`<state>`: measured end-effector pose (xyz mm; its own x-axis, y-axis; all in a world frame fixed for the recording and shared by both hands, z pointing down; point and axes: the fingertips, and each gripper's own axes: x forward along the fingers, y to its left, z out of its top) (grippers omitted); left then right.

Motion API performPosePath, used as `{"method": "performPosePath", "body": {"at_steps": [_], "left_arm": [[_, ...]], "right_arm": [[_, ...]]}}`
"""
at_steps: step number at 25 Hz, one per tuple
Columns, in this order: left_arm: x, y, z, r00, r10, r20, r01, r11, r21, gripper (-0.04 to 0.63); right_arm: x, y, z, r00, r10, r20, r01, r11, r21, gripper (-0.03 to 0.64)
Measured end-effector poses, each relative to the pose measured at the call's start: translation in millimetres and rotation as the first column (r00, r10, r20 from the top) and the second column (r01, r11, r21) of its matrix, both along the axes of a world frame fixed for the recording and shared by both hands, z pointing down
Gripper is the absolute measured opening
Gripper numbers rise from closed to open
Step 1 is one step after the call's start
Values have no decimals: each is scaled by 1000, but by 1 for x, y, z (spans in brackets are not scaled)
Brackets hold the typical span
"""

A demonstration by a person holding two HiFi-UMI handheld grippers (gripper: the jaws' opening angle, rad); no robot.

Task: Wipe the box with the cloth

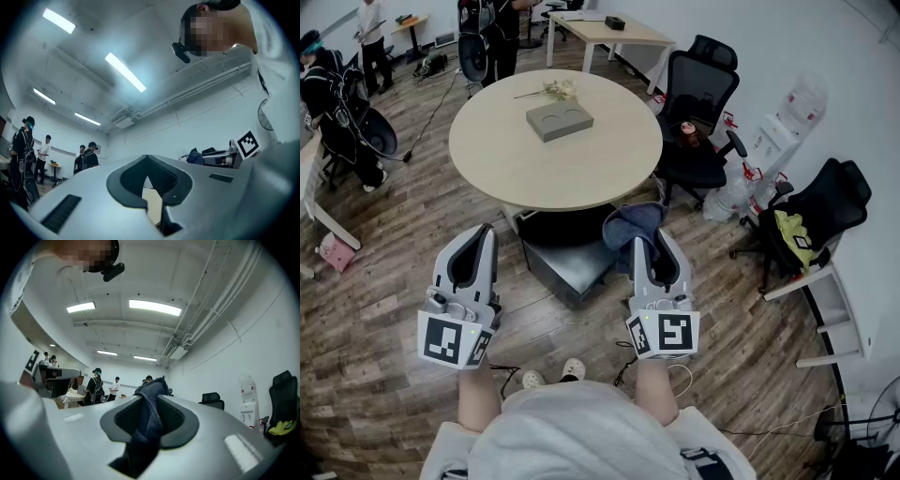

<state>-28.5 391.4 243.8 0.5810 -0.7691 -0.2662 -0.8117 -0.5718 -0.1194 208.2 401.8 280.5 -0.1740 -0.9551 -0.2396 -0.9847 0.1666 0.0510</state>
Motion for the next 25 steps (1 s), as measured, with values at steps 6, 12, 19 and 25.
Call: {"method": "performPosePath", "body": {"at_steps": [6,12,19,25], "left_arm": [[5,0,-3,1000,2,-1,-2,1000,10,3],[16,-3,-6,1000,1,3,-2,1000,19,3],[37,-4,-7,1000,-7,-6,7,999,34,3],[49,-3,-6,1000,-21,4,21,999,40,3]], "right_arm": [[-2,-2,-2,1000,-12,-7,12,1000,8,101],[6,-6,-3,1000,-19,13,19,1000,19,101],[24,-10,1,997,-62,41,61,998,17,103],[30,-18,3,994,-95,47,94,995,21,101]]}}
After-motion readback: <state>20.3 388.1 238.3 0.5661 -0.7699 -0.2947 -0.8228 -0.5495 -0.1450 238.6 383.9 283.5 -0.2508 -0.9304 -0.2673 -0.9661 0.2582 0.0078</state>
